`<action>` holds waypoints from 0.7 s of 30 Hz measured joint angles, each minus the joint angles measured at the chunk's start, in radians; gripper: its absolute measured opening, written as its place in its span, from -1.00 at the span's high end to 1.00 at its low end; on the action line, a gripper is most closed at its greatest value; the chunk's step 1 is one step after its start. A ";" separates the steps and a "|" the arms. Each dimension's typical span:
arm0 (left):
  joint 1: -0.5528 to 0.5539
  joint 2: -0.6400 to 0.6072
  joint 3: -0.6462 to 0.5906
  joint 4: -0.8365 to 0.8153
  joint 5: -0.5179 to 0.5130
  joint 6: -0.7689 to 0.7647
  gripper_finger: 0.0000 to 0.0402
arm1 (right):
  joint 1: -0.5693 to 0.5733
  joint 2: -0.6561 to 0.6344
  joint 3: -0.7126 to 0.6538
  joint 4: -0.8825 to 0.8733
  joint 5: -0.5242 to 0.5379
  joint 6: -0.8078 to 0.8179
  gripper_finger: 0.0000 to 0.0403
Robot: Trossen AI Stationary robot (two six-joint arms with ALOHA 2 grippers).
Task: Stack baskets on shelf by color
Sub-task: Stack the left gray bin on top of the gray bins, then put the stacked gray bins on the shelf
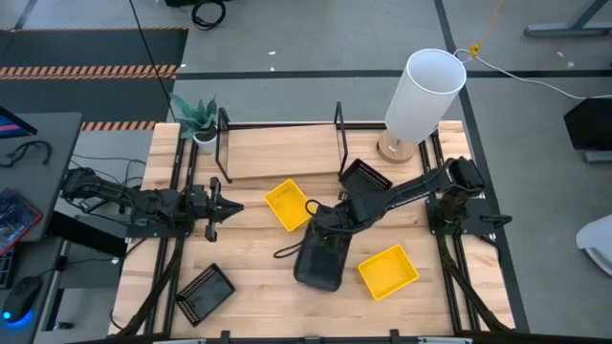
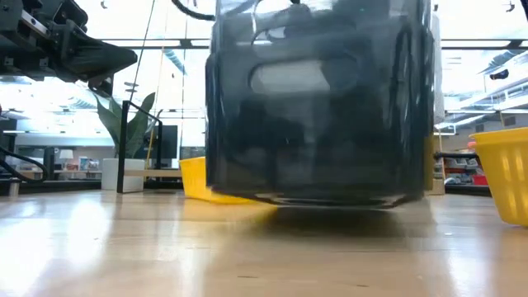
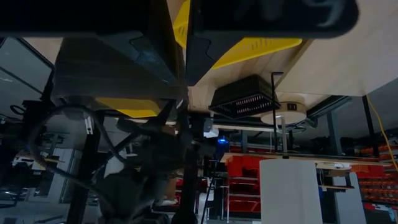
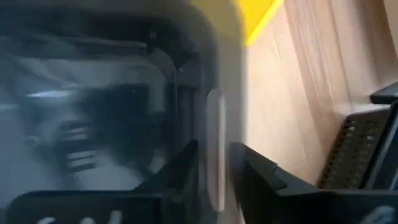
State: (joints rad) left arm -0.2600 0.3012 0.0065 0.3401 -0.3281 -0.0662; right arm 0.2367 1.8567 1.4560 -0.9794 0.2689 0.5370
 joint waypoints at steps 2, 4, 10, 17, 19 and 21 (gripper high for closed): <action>0.000 0.000 0.000 0.000 0.000 0.000 0.81 | -0.006 0.000 0.027 0.007 -0.028 -0.016 0.40; 0.000 0.000 0.000 0.000 0.000 0.000 0.82 | -0.012 0.000 0.052 0.002 -0.041 -0.020 0.31; 0.000 0.000 0.000 0.000 0.000 0.000 0.86 | -0.017 0.000 0.138 -0.053 -0.043 -0.020 0.14; 0.000 0.000 0.000 0.000 0.000 0.000 0.81 | 0.032 -0.001 0.210 0.020 -0.048 -0.017 0.12; 0.000 0.000 0.000 0.000 0.000 0.000 0.81 | 0.062 0.002 0.210 0.063 -0.057 -0.016 0.13; 0.000 0.000 0.000 0.000 0.000 0.000 0.81 | 0.091 0.008 0.210 0.097 -0.058 -0.003 0.15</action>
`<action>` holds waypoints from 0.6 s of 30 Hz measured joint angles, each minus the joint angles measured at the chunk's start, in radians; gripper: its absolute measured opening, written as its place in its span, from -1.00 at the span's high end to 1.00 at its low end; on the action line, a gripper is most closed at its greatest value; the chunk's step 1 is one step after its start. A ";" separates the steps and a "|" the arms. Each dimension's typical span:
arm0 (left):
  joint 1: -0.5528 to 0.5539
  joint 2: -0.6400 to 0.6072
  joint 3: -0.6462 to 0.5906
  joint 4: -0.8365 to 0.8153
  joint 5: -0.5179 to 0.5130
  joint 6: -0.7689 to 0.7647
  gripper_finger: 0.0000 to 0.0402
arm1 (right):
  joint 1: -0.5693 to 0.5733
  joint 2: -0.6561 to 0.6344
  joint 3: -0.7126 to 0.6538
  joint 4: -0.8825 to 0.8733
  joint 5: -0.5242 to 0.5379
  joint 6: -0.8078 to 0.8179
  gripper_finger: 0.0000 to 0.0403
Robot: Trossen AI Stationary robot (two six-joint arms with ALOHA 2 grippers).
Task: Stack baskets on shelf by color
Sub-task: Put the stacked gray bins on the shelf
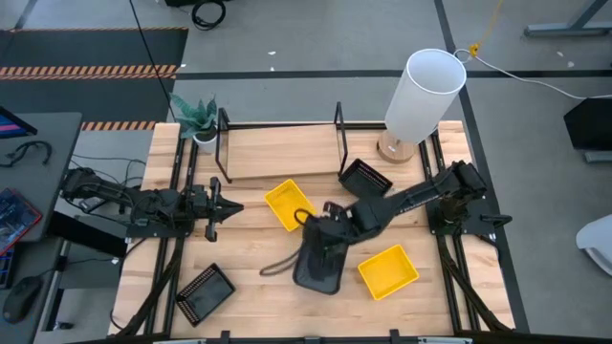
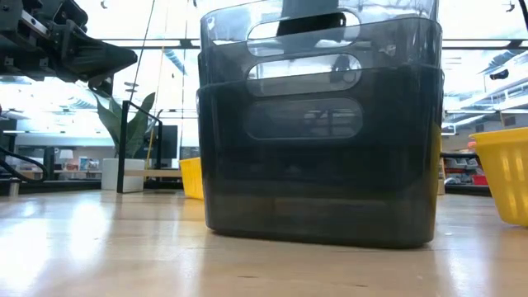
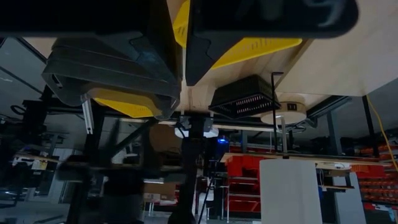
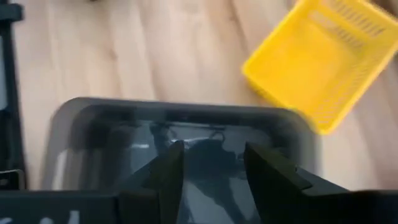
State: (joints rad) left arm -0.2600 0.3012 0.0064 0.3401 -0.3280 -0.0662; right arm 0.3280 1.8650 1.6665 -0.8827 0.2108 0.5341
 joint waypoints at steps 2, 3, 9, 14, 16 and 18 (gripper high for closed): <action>0.000 0.000 0.000 0.000 0.000 0.000 0.83 | 0.028 0.006 0.000 0.011 -0.001 0.028 0.16; 0.000 0.000 0.000 0.000 0.000 0.000 0.84 | 0.040 0.010 0.000 0.036 -0.002 0.041 0.16; 0.000 0.000 0.000 0.005 0.000 0.000 0.86 | 0.117 0.035 0.000 0.105 -0.018 0.093 0.16; 0.000 -0.001 0.000 0.002 0.000 0.000 0.82 | 0.159 0.073 0.021 0.154 -0.029 0.120 0.16; 0.000 0.001 0.000 -0.001 0.000 0.000 0.81 | 0.177 0.093 0.048 0.171 -0.031 0.117 0.16; 0.000 0.005 0.000 0.003 0.000 0.000 0.81 | 0.193 0.118 0.080 0.158 -0.045 0.106 0.16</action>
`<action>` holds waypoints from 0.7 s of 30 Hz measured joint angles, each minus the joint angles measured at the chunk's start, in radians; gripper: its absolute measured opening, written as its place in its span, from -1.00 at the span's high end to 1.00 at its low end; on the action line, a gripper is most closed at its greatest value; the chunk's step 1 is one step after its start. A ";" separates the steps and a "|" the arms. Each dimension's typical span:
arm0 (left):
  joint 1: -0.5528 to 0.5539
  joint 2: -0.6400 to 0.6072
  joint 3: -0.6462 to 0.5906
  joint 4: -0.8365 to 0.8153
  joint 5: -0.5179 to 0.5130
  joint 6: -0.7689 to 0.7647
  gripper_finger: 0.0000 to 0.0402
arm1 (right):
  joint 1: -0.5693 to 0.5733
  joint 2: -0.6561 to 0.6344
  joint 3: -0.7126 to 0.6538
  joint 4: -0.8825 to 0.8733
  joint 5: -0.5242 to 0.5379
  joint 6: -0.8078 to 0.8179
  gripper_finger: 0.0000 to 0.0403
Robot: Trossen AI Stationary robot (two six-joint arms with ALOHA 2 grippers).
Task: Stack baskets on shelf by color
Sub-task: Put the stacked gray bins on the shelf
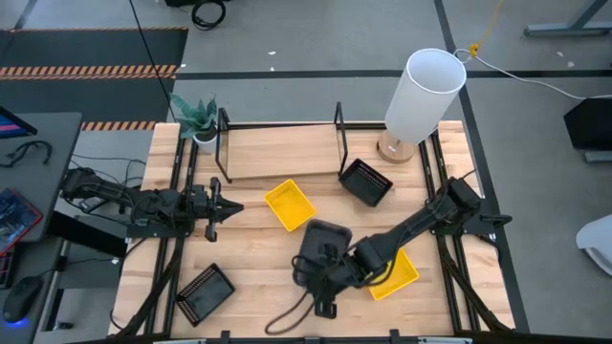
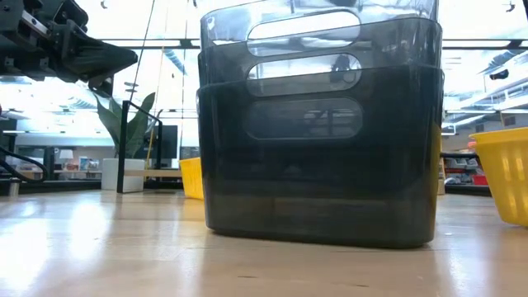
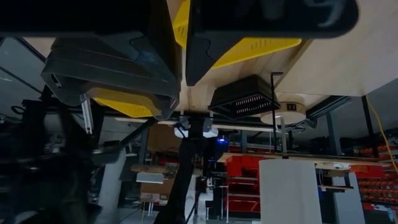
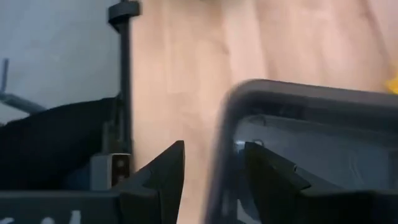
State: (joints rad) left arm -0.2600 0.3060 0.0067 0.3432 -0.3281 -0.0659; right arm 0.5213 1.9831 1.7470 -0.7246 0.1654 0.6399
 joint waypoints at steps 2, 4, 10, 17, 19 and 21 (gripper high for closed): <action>0.000 0.006 0.000 0.002 0.000 0.000 0.82 | 0.010 0.027 0.037 -0.016 -0.002 -0.012 0.16; 0.000 0.008 0.000 -0.006 0.001 0.000 0.84 | 0.015 0.046 0.070 -0.068 0.003 -0.013 0.16; 0.000 0.016 0.000 -0.001 0.000 -0.001 0.86 | -0.001 0.048 0.080 -0.251 0.110 0.019 0.16; 0.000 0.015 0.000 -0.003 0.000 0.000 0.81 | -0.060 0.049 -0.001 -0.377 0.232 0.042 0.17; 0.000 0.015 0.000 -0.003 0.000 0.000 0.81 | -0.087 0.046 -0.027 -0.405 0.239 0.045 0.17; 0.000 0.015 0.000 -0.003 0.000 0.000 0.82 | -0.112 0.048 -0.051 -0.445 0.255 0.045 0.19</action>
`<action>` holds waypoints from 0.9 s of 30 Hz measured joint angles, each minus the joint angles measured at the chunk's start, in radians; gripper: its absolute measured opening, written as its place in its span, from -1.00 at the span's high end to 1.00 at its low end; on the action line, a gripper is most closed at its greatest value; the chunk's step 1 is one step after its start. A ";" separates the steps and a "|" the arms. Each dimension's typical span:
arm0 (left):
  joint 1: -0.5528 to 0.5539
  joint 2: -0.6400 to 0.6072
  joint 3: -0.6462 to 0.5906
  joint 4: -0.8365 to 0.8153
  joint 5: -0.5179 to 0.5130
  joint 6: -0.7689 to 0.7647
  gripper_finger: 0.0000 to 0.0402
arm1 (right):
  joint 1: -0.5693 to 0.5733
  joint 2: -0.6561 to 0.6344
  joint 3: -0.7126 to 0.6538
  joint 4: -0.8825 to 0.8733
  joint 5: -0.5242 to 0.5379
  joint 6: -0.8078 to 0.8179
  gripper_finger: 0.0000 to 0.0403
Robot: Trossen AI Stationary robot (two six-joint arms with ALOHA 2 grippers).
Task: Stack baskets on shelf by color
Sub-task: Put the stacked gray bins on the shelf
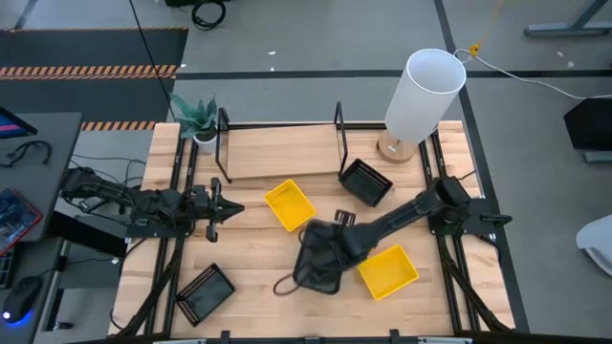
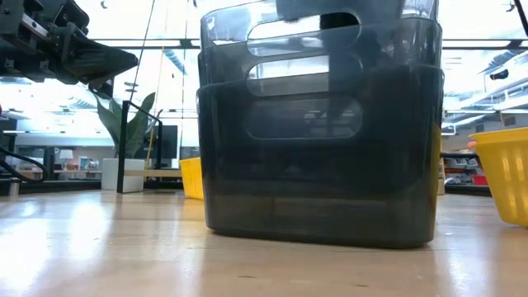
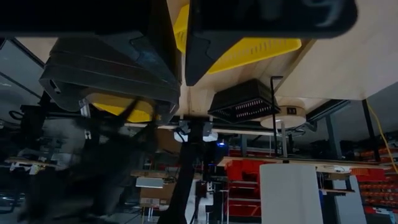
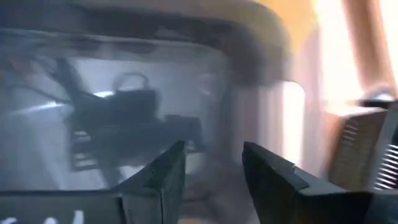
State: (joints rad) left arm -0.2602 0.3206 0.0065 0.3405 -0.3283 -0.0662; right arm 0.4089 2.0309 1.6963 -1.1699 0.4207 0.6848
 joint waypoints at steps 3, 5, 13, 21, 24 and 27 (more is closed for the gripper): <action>0.000 0.000 0.000 0.000 0.000 0.000 0.85 | -0.038 0.000 -0.031 -0.013 0.036 -0.011 0.22; 0.000 0.000 0.000 0.000 0.000 0.000 0.86 | -0.062 0.000 -0.042 -0.047 0.074 -0.025 0.24; 0.000 0.000 0.000 0.000 0.000 0.000 0.81 | -0.179 0.000 -0.056 -0.085 0.174 -0.105 0.29; 0.000 0.000 0.000 0.000 0.000 0.000 0.84 | -0.212 -0.003 -0.001 -0.100 0.096 -0.177 0.29; 0.000 0.000 0.000 0.000 0.000 0.000 0.86 | -0.182 -0.004 0.062 -0.114 0.033 -0.186 0.29; 0.000 0.000 0.000 0.000 0.000 0.000 0.85 | -0.146 -0.005 0.121 -0.112 -0.068 -0.184 0.29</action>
State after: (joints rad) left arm -0.2600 0.3206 0.0067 0.3401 -0.3279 -0.0658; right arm 0.2630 2.0262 1.8175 -1.2818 0.3526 0.5005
